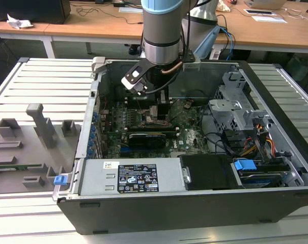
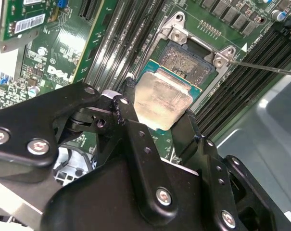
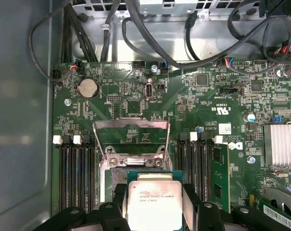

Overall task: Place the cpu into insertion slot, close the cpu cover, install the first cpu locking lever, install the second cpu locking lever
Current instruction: 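Place the cpu into insertion slot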

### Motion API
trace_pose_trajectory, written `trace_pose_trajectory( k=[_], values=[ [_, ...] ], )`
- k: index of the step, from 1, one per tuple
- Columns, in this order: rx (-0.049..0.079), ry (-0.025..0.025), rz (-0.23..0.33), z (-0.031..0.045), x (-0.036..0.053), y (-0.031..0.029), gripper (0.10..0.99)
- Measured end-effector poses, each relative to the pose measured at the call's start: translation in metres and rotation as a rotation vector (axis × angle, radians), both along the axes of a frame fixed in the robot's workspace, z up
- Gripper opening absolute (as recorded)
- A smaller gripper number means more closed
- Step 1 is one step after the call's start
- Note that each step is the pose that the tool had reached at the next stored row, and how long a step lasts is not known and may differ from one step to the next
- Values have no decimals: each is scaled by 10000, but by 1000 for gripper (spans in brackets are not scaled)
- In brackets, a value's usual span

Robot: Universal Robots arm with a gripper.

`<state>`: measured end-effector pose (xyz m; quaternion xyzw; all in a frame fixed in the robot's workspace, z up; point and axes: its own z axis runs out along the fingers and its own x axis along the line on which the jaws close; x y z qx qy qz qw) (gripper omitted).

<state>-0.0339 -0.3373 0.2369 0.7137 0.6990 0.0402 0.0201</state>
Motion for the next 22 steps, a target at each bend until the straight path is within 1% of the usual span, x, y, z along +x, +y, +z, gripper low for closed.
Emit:
trace_pose_trajectory(
  k=[7,19,22],
  values=[
    [-5,1,4,-51,-2,2,541],
    [-7,2,18,-101,-5,2,541],
    [-7,2,87,-113,-7,17,541]
  ],
)
